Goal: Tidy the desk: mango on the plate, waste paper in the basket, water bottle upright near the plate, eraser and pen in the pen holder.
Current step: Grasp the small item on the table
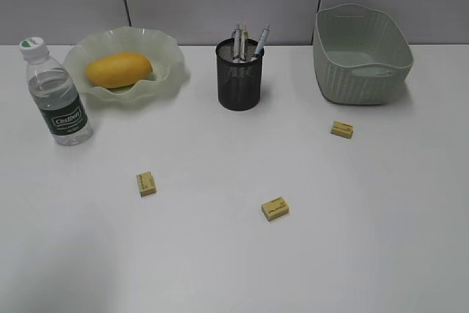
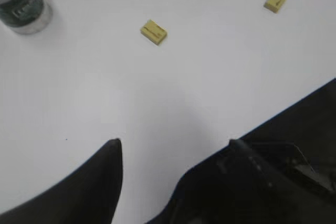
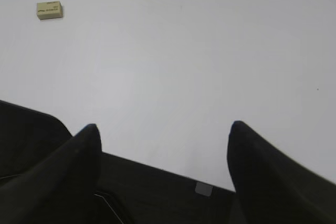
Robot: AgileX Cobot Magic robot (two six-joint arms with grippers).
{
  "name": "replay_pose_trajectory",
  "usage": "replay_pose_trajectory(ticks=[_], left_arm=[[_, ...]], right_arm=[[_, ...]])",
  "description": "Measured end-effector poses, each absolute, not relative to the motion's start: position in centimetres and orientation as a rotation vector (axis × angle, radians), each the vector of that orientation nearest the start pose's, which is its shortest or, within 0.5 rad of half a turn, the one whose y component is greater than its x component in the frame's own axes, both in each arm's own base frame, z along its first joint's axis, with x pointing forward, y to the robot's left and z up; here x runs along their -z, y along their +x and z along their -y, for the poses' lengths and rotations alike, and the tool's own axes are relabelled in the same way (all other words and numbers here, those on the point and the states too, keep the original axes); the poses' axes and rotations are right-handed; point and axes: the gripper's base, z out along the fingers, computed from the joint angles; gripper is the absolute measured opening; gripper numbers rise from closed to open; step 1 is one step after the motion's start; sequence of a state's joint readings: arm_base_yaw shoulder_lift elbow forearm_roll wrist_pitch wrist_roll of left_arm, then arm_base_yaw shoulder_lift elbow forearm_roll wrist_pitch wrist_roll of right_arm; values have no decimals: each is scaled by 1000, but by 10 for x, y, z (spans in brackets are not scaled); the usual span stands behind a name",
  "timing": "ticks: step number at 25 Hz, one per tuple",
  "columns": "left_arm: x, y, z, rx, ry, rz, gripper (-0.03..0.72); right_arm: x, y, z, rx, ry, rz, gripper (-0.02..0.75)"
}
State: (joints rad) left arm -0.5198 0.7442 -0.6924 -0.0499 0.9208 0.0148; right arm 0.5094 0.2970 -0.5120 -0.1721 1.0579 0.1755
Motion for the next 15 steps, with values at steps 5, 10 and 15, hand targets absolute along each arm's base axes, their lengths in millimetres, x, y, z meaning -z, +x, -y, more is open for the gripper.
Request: replay_pose_trajectory(ticks=[5, 10, 15], left_arm=[[-287, 153, 100, 348, 628, -2601, 470], [-266, 198, 126, 331, 627, -2711, 470], [-240, 237, 148, 305, 605, -2798, 470]], right_arm=[[-277, 42, -8, -133, -406, -2277, 585], [-277, 42, -8, -133, -406, -2277, 585], [-277, 42, -8, -133, -406, -2277, 585]])
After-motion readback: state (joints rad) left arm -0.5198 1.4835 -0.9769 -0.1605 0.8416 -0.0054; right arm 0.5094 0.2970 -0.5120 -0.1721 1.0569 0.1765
